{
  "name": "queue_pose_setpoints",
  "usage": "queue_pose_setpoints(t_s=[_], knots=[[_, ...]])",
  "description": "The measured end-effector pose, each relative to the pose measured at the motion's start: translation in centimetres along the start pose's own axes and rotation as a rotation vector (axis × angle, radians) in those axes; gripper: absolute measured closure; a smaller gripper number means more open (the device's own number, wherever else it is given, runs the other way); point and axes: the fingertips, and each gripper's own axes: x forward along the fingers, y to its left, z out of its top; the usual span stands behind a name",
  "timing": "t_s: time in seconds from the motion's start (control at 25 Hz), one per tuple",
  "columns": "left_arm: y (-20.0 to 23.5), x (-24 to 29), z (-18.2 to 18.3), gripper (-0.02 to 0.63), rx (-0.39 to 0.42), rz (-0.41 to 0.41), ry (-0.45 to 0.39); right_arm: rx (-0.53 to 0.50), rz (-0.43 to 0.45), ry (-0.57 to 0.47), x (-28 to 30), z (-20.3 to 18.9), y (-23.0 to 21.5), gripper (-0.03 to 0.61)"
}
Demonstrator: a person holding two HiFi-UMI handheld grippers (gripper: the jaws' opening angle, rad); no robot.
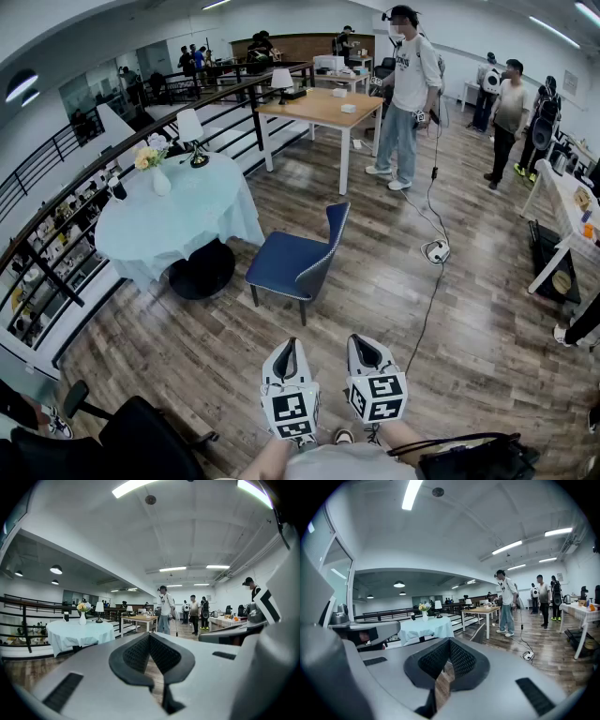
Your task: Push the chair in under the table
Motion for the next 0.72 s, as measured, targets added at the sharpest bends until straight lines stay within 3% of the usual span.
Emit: queue_pose_setpoints(t_s=[0.72], knots=[[4.6, 1.9, 0.0, 0.615, 0.019, 0.018, 0.006, 0.031, -0.013, 0.012, 3.8, 0.1, 1.9, 0.561]])
